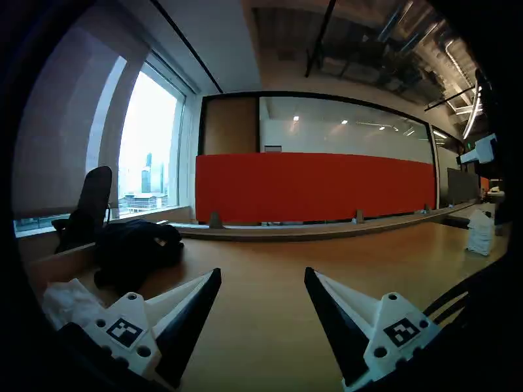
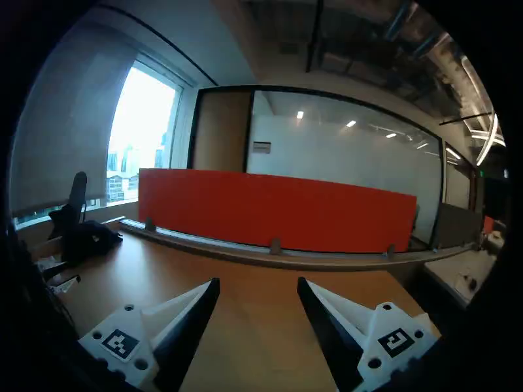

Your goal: Fold towel

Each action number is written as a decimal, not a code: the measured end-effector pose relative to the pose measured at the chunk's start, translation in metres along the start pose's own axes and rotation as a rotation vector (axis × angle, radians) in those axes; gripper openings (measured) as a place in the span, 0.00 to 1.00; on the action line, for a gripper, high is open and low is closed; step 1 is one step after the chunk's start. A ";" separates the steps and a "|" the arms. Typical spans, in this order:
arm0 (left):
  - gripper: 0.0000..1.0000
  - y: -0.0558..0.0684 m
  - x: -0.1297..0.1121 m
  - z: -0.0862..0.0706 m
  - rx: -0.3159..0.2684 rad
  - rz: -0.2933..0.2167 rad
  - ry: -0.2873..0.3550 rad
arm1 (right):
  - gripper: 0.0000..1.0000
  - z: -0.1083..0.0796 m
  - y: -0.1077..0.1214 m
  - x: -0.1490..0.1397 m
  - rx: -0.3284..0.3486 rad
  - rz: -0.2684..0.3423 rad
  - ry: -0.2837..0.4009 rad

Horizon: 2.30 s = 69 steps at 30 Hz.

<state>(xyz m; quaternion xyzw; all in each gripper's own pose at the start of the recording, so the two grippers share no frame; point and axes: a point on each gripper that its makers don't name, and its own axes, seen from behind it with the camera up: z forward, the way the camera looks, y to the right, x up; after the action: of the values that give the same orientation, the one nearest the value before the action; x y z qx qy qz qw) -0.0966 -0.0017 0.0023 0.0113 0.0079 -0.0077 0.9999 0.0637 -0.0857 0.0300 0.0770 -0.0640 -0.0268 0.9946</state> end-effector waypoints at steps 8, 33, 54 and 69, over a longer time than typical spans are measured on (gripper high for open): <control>0.94 -0.001 0.000 0.002 0.003 0.001 -0.001 | 0.92 -0.002 0.005 -0.001 -0.008 0.000 0.000; 0.95 0.000 -0.003 0.002 0.004 0.001 -0.002 | 0.92 -0.019 0.058 0.008 -0.097 0.018 0.076; 0.95 0.000 -0.004 0.003 0.004 0.001 -0.001 | 0.91 -0.013 0.090 -0.063 -0.126 0.115 0.112; 0.95 0.000 -0.004 0.002 0.004 0.001 -0.001 | 0.91 -0.013 0.088 -0.122 -0.116 0.140 0.099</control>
<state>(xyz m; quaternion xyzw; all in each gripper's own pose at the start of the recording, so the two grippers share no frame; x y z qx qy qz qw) -0.1005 -0.0017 0.0047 0.0132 0.0073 -0.0071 0.9999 -0.0512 0.0108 0.0163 0.0161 -0.0184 0.0430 0.9988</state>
